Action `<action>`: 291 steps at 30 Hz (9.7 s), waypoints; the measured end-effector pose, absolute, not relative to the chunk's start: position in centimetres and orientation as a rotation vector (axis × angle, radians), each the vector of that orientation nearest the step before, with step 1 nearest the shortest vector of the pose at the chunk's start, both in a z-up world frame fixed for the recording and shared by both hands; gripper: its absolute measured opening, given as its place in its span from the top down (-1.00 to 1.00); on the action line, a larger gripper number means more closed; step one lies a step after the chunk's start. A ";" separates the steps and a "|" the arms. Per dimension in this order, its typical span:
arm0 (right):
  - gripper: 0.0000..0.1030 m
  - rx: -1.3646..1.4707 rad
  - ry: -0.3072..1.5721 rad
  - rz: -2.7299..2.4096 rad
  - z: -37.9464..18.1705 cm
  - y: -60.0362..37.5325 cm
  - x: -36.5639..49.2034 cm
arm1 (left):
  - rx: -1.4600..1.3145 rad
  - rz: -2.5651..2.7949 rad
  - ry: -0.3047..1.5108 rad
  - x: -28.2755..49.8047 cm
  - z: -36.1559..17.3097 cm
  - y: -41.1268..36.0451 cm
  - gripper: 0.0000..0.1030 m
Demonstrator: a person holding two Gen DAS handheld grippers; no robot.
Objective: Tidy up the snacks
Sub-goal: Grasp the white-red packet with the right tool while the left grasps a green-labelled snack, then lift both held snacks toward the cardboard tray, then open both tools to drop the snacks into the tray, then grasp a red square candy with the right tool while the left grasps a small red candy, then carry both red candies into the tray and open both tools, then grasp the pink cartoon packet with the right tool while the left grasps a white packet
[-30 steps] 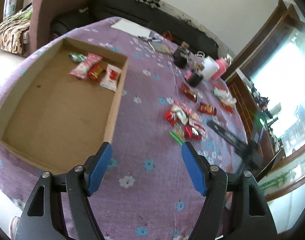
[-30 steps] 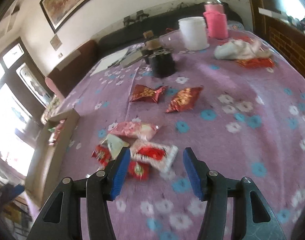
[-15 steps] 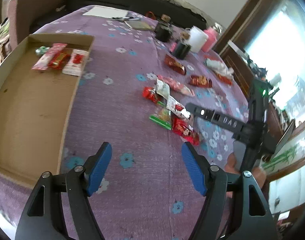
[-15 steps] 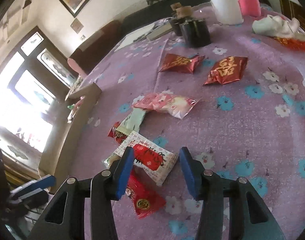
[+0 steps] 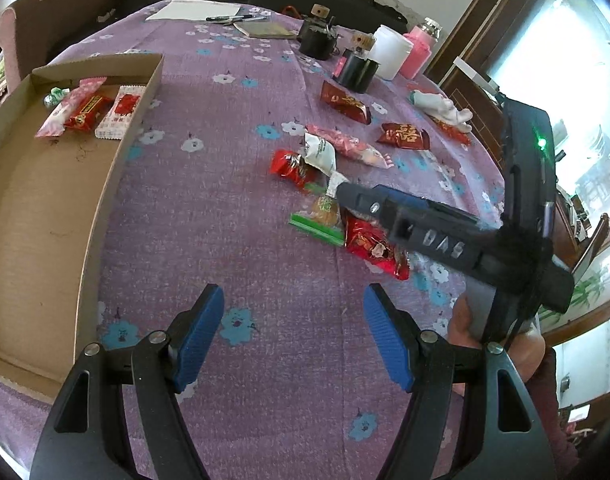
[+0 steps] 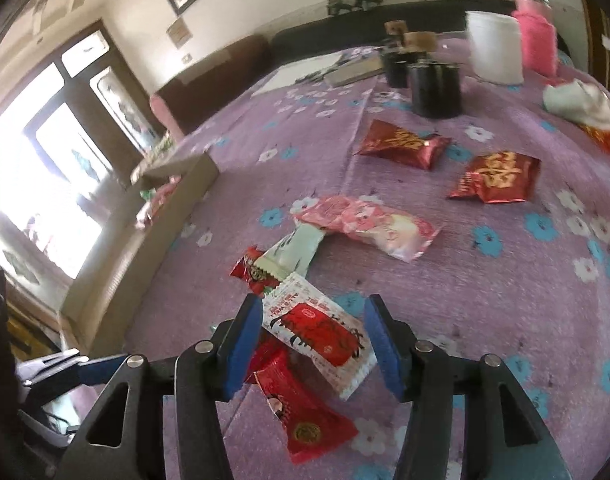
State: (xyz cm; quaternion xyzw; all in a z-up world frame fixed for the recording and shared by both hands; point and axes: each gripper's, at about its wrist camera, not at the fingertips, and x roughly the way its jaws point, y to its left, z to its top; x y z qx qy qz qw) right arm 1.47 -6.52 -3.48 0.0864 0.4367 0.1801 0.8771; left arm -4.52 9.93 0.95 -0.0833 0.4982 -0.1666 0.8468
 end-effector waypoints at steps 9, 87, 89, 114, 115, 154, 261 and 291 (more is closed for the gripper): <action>0.37 0.139 0.930 0.265 -3.6 -6.9 1.0 | -0.108 -0.346 0.998 -3.9 1.8 9.1 -0.39; 0.44 0.121 1.040 0.531 1.0 15.7 7.7 | -0.240 -0.037 0.995 9.8 1.6 32.3 0.35; 0.44 0.093 1.053 0.540 0.2 17.2 7.9 | -0.241 -0.022 1.003 10.7 1.0 32.7 0.35; -0.05 0.192 0.823 0.332 4.1 5.5 2.4 | -0.163 -0.034 0.898 6.0 1.9 28.0 -0.23; -0.05 0.196 0.819 0.290 4.1 3.4 2.0 | -0.174 -0.024 0.904 6.0 1.8 28.2 -0.23; 0.61 0.156 0.897 0.181 -3.8 -7.8 -1.9 | 0.166 -0.325 0.949 4.9 -0.3 5.4 -0.29; 0.00 0.278 0.916 0.118 -0.7 -9.3 6.1 | -0.256 -0.242 0.964 -7.1 3.5 17.2 -0.25; 0.40 0.234 0.927 0.084 -3.6 -10.3 2.0 | -0.028 -0.286 1.012 0.7 3.0 8.4 -0.30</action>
